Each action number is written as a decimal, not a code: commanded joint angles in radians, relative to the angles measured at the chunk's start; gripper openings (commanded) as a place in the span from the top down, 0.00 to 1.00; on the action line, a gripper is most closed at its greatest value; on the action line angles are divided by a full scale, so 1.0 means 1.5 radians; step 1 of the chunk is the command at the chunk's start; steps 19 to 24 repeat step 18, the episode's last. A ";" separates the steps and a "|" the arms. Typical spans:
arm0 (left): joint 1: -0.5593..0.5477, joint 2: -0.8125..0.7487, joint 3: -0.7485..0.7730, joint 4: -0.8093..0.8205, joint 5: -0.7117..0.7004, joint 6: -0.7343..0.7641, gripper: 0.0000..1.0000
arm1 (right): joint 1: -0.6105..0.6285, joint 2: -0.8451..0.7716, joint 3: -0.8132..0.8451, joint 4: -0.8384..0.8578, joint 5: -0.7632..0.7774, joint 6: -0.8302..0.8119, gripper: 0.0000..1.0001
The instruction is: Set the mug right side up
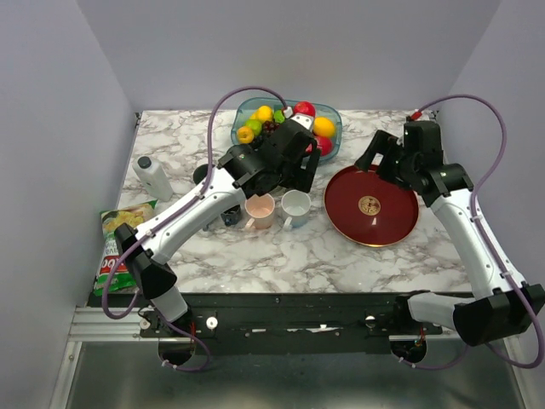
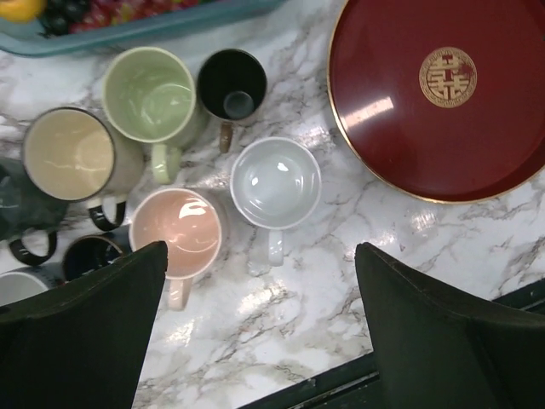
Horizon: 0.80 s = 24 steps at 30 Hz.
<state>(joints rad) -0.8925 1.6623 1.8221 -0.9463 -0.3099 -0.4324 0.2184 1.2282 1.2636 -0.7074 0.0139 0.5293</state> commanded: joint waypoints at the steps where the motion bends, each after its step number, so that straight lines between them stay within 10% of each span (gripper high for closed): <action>1: -0.003 -0.040 0.036 -0.061 -0.137 0.025 0.01 | -0.004 -0.027 0.081 -0.049 0.038 -0.011 0.00; 24: -0.003 -0.123 0.009 -0.023 -0.159 0.084 0.01 | -0.003 -0.083 0.087 -0.013 0.082 0.001 0.00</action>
